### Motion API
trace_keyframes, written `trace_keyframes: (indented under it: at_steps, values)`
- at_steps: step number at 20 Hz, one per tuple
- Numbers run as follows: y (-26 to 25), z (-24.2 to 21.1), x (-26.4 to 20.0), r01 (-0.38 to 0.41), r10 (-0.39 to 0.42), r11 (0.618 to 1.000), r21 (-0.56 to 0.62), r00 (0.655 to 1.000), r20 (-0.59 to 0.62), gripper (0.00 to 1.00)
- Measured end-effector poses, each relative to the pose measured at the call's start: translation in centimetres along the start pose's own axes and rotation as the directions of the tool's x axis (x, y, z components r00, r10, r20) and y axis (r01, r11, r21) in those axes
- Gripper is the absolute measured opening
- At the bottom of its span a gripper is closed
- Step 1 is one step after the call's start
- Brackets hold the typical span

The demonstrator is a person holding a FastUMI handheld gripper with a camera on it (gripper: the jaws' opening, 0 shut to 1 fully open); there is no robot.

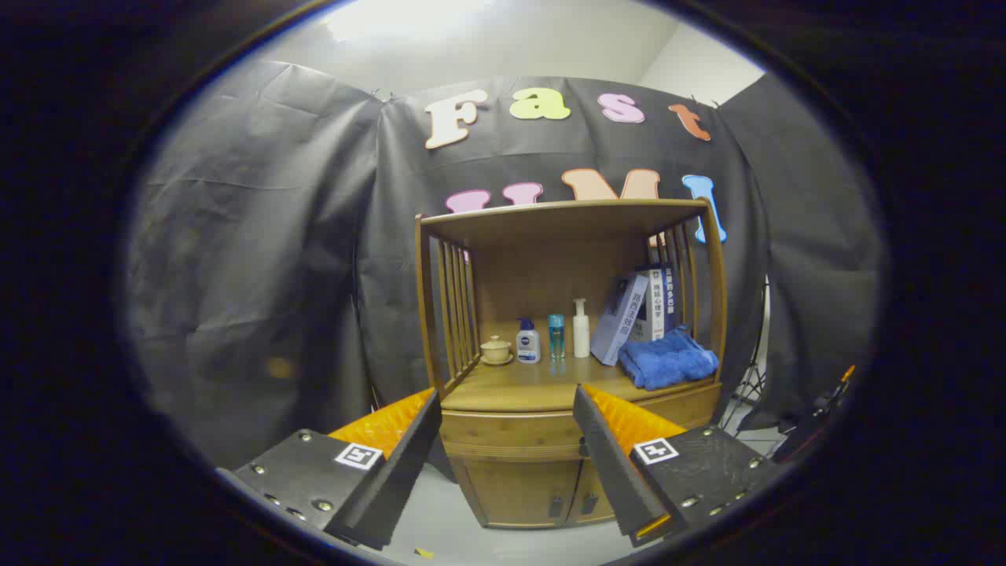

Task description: Pull open the drawer, take out the items inside it, and place them on the countertop above the cabinet.

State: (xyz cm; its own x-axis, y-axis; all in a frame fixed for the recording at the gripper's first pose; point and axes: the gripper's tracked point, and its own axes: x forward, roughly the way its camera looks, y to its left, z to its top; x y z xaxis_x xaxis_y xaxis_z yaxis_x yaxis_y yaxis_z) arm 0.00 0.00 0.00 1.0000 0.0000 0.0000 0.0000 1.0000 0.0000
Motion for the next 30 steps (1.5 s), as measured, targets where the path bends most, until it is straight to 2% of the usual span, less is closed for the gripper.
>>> trace_keyframes:
  at_steps: [25, 30]
  values:
    - [0.0, -0.1, 0.1, 0.002, -0.001, 0.999, -0.033, 1.000, 0.018, 1.00]
    - [-1.6, -0.4, 1.0, 0.037, -0.034, 0.997, -0.074, 0.999, 0.039, 1.00]
